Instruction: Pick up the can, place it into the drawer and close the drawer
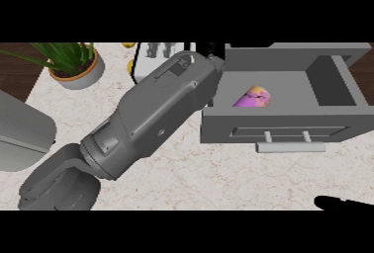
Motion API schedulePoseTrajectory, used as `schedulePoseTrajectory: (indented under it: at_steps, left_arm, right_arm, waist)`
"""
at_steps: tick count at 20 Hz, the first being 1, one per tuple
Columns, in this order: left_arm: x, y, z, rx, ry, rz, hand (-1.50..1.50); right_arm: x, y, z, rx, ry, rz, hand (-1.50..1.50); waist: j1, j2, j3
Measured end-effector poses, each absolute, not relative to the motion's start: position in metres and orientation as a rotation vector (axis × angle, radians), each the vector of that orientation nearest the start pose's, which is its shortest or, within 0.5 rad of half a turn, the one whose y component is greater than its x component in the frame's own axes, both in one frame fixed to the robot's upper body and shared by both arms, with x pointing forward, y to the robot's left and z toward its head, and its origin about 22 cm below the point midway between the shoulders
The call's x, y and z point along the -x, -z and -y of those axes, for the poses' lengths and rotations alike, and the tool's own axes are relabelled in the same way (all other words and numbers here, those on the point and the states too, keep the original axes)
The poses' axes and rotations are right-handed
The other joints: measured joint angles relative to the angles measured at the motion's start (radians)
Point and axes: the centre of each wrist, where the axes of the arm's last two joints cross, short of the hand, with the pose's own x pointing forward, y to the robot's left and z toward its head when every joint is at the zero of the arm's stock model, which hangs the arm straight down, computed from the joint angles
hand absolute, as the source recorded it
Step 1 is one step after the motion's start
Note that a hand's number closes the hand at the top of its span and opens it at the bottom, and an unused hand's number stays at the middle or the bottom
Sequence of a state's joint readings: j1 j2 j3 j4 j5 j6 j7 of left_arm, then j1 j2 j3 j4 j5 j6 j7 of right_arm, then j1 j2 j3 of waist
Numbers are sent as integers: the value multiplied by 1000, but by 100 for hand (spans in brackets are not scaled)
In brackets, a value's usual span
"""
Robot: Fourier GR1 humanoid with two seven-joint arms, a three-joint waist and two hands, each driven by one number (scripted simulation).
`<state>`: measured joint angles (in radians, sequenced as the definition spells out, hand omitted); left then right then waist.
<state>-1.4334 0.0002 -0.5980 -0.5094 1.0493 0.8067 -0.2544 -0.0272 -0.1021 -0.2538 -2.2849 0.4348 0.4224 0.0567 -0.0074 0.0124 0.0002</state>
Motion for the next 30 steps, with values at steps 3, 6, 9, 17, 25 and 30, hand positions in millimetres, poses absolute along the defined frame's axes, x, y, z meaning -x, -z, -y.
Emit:
schedulePoseTrajectory:
  at_steps: [3,6,9,17,25,30]
  left_arm:
    - [-414,-188,24,49,-148,1711,-150]
    - [-417,-193,19,36,-147,1711,-150]
    - [-418,-194,14,28,-147,1708,-150]
    - [-422,-197,-10,-3,-151,1712,-150]
    - [-423,-198,-43,-35,-166,1705,-150]
    - [-421,-200,-64,-45,-169,1708,-150]
  right_arm:
    - [-201,-162,265,646,-660,1979,-150]
    - [-224,-159,251,699,-721,1967,-150]
    - [-248,-152,238,748,-793,1943,-150]
    - [-310,-122,206,867,-1030,1850,-150]
    - [-363,-89,189,992,-1129,1732,-150]
    - [-386,-64,191,1065,-1153,1678,-150]
  waist:
    - [8,-3,0]
    - [17,-6,0]
    - [25,-8,0]
    - [45,-10,0]
    - [47,-10,0]
    - [50,-12,-3]
